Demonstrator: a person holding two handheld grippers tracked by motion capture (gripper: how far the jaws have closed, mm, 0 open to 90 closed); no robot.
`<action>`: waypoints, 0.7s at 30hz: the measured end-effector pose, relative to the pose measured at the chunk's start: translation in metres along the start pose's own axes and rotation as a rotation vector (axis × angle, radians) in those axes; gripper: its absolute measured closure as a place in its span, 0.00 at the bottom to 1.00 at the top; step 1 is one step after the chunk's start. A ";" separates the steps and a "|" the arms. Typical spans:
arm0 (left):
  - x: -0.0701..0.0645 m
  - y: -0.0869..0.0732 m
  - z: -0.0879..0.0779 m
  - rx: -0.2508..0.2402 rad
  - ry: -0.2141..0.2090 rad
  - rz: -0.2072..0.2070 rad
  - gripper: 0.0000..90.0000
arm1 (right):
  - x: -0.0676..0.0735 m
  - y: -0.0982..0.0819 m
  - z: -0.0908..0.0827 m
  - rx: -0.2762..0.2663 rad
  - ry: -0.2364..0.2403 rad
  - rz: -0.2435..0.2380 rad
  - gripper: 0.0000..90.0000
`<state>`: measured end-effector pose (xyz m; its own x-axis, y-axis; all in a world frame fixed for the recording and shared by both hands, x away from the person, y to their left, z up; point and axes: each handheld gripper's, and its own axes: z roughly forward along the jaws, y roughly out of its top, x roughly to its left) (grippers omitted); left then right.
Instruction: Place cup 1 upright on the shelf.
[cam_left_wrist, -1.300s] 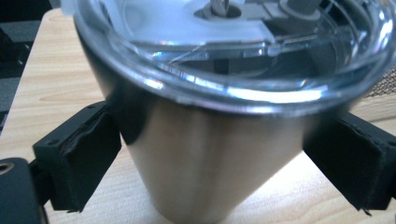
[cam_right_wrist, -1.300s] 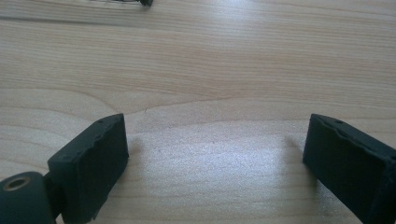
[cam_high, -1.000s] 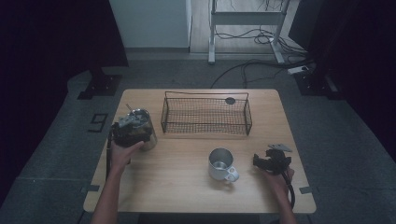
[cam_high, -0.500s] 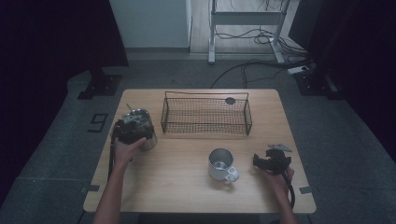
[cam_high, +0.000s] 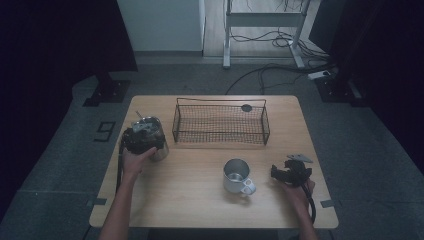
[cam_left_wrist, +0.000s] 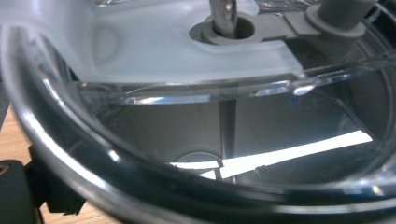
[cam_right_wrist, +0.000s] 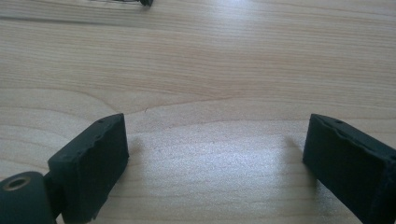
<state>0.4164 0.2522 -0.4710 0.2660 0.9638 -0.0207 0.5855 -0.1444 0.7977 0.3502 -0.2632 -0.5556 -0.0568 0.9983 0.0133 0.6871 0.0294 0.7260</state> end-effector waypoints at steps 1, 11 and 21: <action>0.000 0.000 0.000 0.000 0.003 0.005 0.04 | 0.000 0.000 0.000 0.000 0.000 0.000 0.07; -0.003 0.003 -0.013 -0.039 0.003 0.009 0.05 | 0.000 0.000 0.000 0.000 -0.001 0.000 0.07; -0.008 0.011 -0.025 -0.053 -0.005 0.021 0.05 | 0.000 0.000 0.000 0.000 -0.001 0.000 0.07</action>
<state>0.4015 0.2489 -0.4470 0.2814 0.9596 -0.0065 0.5385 -0.1523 0.8287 0.3501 -0.2632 -0.5556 -0.0561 0.9983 0.0132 0.6870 0.0290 0.7261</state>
